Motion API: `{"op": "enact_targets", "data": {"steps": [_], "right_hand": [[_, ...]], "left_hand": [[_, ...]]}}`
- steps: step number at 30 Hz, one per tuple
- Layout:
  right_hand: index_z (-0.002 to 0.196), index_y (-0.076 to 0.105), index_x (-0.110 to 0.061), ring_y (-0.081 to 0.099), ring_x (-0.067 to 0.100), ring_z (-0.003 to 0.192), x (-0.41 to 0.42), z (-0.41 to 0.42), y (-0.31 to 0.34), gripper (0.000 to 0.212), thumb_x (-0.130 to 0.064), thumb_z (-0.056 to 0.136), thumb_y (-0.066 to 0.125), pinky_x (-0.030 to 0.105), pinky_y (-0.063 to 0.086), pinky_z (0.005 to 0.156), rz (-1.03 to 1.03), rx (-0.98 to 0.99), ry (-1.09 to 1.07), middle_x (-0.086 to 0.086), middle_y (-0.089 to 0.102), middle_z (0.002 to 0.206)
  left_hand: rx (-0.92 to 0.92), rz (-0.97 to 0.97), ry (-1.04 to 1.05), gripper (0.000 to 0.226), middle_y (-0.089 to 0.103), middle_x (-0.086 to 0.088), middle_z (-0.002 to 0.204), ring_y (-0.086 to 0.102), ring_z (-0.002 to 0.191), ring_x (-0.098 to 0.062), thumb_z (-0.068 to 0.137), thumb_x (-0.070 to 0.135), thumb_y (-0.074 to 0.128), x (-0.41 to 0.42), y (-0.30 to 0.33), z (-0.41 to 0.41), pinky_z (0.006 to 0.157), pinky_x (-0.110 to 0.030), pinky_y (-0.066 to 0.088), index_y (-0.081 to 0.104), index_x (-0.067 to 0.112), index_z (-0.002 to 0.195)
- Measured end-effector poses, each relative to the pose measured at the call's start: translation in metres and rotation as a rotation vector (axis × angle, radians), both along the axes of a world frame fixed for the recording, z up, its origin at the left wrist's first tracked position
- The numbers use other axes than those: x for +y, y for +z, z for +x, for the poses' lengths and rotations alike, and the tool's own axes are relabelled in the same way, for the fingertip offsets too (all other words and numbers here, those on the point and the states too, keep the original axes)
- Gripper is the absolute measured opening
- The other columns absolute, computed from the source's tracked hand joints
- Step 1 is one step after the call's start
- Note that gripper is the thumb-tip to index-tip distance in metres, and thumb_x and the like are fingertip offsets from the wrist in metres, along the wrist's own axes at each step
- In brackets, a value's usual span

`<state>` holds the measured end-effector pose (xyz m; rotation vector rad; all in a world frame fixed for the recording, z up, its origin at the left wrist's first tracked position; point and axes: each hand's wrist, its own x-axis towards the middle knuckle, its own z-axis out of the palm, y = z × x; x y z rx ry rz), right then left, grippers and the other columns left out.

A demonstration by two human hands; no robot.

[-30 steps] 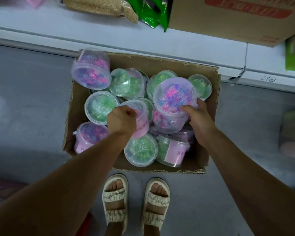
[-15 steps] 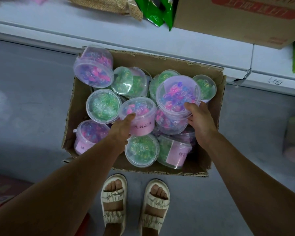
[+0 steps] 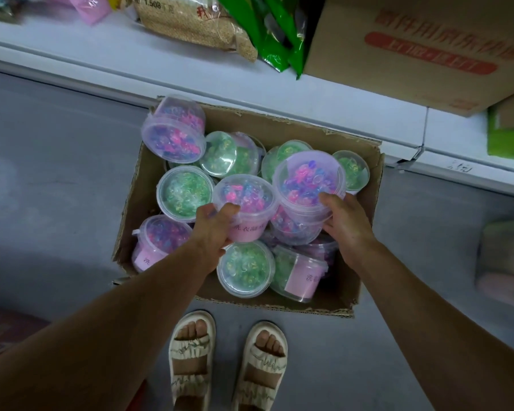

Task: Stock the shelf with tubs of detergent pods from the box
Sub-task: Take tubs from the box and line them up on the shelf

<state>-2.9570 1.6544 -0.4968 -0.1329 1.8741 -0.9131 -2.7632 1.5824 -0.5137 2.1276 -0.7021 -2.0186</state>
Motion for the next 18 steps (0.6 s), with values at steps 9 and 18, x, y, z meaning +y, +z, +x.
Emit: {"op": "enact_targets", "data": {"steps": [9, 18], "right_hand": [[0.12, 0.049, -0.018, 0.059, 0.016, 0.099, 0.005, 0.002, 0.087, 0.033, -0.028, 0.09, 0.058, 0.021, 0.045, 0.066, -0.057, -0.036, -0.118, 0.006, 0.057, 0.12], [0.105, 0.058, -0.018, 0.064, 0.022, 0.097, -0.018, 0.005, 0.276, 0.046, -0.045, 0.069, 0.065, 0.036, 0.053, 0.08, -0.153, 0.027, -0.02, 0.01, 0.065, 0.112]], "left_hand": [[-0.005, -0.141, 0.017, 0.092, 0.063, -0.004, 0.115, 0.061, 0.102, -0.021, 0.042, 0.063, 0.067, -0.015, 0.097, 0.018, 0.089, -0.042, 0.052, 0.053, 0.021, 0.122], [0.053, -0.308, 0.047, 0.074, 0.06, -0.009, 0.113, 0.06, 0.094, -0.023, 0.062, 0.053, 0.066, -0.035, 0.282, 0.024, 0.066, -0.031, 0.05, 0.051, 0.013, 0.122]]}}
